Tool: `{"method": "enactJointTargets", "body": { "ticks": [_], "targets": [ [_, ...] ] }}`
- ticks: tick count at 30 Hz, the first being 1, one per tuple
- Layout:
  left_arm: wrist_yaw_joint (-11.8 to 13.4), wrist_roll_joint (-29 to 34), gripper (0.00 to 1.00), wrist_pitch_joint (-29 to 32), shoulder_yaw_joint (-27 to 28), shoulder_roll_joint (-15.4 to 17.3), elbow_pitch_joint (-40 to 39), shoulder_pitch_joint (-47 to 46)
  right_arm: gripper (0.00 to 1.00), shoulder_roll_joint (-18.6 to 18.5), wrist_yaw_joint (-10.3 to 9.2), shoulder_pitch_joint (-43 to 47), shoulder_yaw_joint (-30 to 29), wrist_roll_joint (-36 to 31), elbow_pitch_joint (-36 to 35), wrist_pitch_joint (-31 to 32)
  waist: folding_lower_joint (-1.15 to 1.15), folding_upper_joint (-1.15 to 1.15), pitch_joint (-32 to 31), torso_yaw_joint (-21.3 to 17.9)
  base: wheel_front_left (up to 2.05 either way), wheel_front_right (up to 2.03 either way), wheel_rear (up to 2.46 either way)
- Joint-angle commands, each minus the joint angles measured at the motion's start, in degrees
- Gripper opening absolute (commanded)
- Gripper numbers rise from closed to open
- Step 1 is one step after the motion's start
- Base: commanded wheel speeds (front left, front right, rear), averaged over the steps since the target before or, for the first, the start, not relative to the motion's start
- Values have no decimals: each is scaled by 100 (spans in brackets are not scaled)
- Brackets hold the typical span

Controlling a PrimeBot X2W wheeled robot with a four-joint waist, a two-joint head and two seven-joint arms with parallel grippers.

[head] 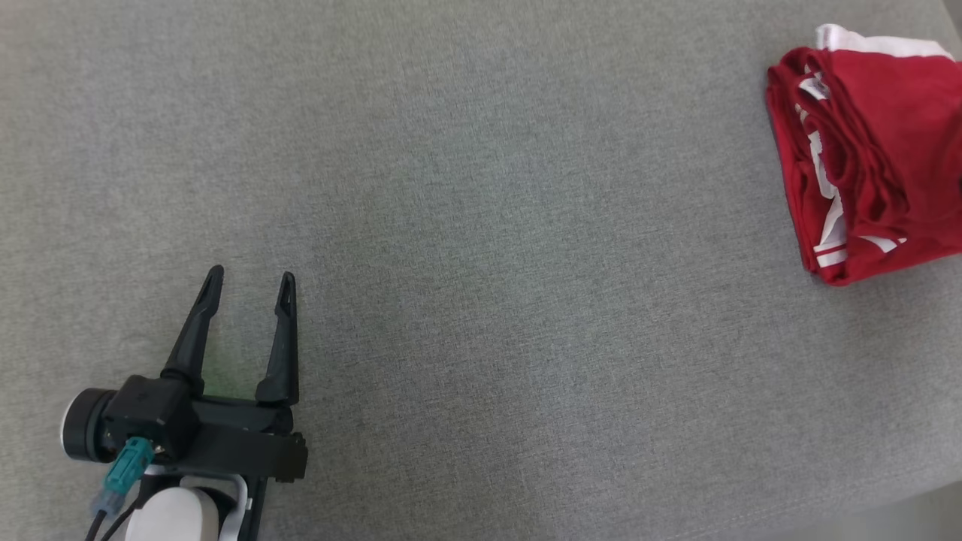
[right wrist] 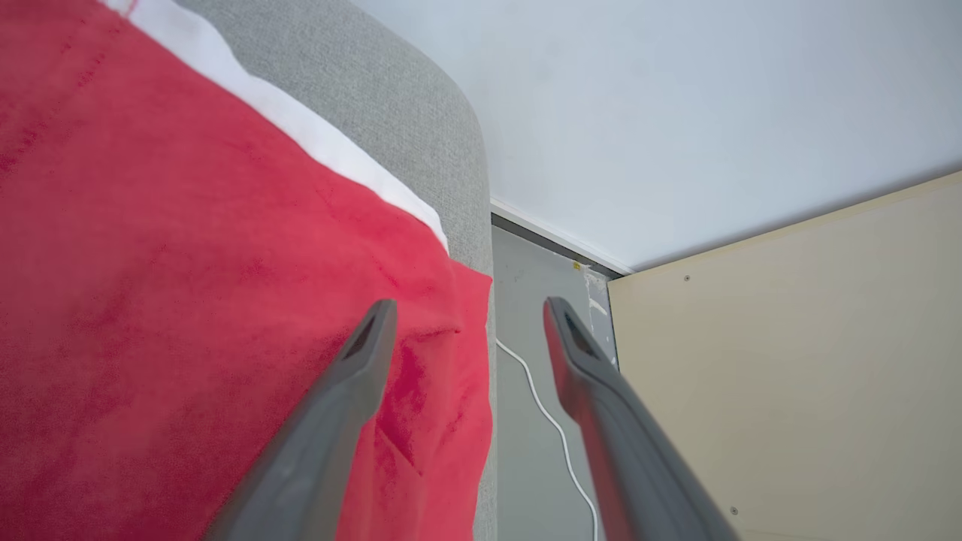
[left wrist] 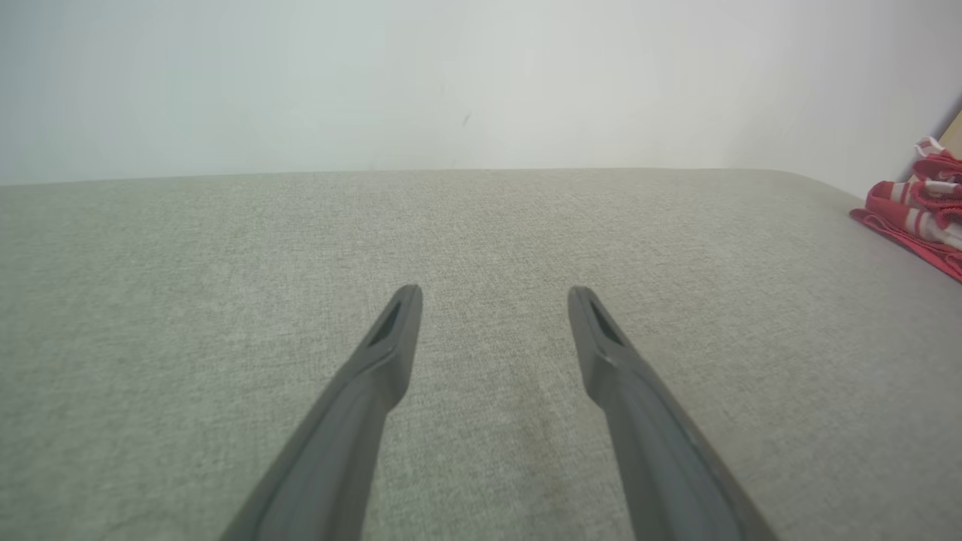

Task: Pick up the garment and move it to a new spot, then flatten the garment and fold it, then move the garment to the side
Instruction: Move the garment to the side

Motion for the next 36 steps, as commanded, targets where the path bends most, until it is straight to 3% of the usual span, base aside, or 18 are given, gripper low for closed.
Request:
{"method": "enactJointTargets", "body": {
  "ticks": [1,7,12,17,25,36],
  "targets": [
    [1,-1,100,1,-8,-16,-15,41,100,77,-18,114,-130,-120,30,-235,-1,-1,-188,50,0,0,0],
    [42,-98,100,-1,50,-103,79,328,100,607,-18,568,-676,-133,-16,-1206,-1,-1,-886,171,0,0,0],
    [145,-279,100,-1,152,-161,253,656,100,1144,-18,1300,-948,252,-195,-1747,-1,-1,-1641,346,0,0,0],
    [294,-330,100,-1,267,-180,472,1035,100,1581,-18,2317,-873,857,-687,-1931,-1,-1,-2418,547,0,0,0],
    [423,-234,100,1,462,-180,568,1441,100,1914,-19,3523,-647,1168,-1737,-2011,-1,-1,-2819,764,0,0,0],
    [401,-149,100,1,769,-183,792,1788,100,2685,-19,4744,-1356,1019,-2549,-2064,-1,-1,-3045,889,0,0,0]
  ]
}}
